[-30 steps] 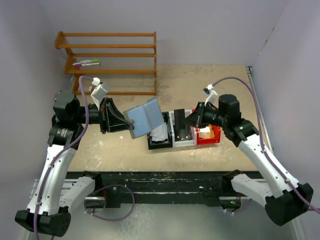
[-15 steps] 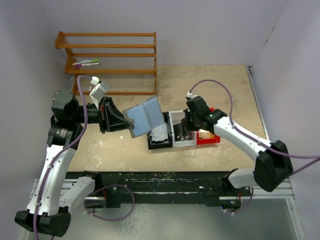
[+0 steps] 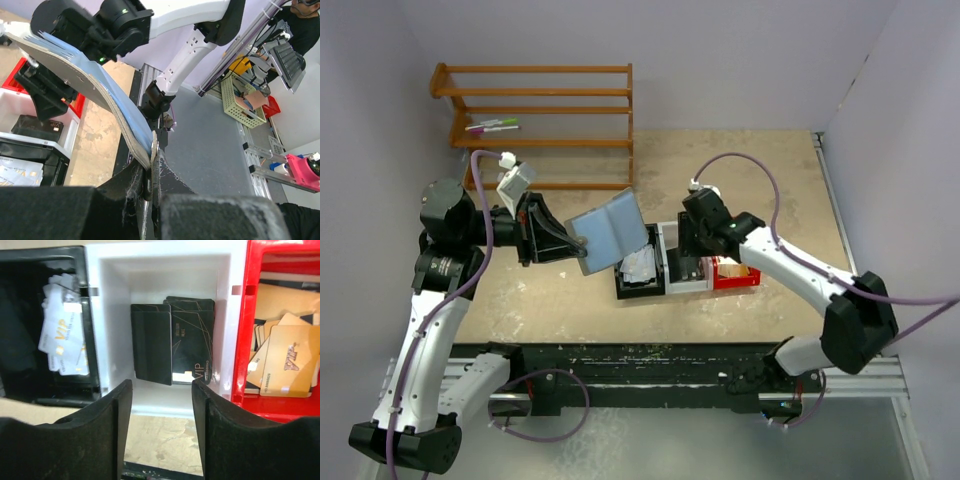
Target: Take the credit cards out of the card holder
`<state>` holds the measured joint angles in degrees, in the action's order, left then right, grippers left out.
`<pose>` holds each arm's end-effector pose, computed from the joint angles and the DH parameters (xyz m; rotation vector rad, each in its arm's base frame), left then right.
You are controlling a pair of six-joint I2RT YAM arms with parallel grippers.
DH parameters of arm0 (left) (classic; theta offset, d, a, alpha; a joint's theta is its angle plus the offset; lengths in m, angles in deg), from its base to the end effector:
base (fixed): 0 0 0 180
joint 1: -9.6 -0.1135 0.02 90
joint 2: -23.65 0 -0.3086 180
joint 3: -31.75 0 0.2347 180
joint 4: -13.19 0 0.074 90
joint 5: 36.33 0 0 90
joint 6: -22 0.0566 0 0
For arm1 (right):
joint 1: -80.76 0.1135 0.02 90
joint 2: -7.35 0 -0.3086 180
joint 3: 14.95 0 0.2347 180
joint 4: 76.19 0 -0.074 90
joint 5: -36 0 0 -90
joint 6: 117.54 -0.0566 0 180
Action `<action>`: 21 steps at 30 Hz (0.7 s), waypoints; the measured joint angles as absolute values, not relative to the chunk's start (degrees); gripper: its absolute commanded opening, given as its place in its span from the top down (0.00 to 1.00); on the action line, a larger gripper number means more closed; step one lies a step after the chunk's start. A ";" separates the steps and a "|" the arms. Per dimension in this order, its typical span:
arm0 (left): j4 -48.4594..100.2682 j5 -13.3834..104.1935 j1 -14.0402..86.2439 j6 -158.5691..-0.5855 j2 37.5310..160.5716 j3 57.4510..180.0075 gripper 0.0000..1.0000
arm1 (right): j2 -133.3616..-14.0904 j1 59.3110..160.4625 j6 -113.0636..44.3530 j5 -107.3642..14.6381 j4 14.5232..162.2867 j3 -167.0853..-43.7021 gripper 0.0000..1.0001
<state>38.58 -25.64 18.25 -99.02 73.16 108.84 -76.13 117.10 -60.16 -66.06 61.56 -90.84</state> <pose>0.1024 -0.0718 0.4601 0.8909 1.5714 -1.5498 0.2495 0.1689 0.2902 0.0149 2.4360 0.2918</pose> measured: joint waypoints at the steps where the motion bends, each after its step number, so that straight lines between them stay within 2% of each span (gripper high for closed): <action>1: 38.40 -25.66 18.25 -99.13 73.16 108.84 1.00 | -74.77 117.10 -60.38 -65.91 61.14 -91.19 0.41; 6: 37.50 -25.69 18.25 -100.40 73.16 108.84 1.00 | -65.66 117.08 -60.45 -60.31 61.93 -93.44 0.25; 10: 36.13 -25.90 18.25 -101.52 73.14 108.84 1.00 | -57.77 117.08 -61.28 -48.05 68.88 -94.07 0.17; 16: 34.18 -26.80 18.25 -103.29 72.57 108.84 1.00 | -50.99 116.97 -70.13 -30.28 90.24 -86.10 0.11; 21: 32.96 -28.13 18.29 -104.31 71.92 108.84 1.00 | -51.45 116.64 -80.95 -22.69 107.94 -77.99 0.11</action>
<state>32.96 -28.13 18.29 -104.31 71.92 108.84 -51.45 116.64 -80.95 -22.69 107.94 -77.99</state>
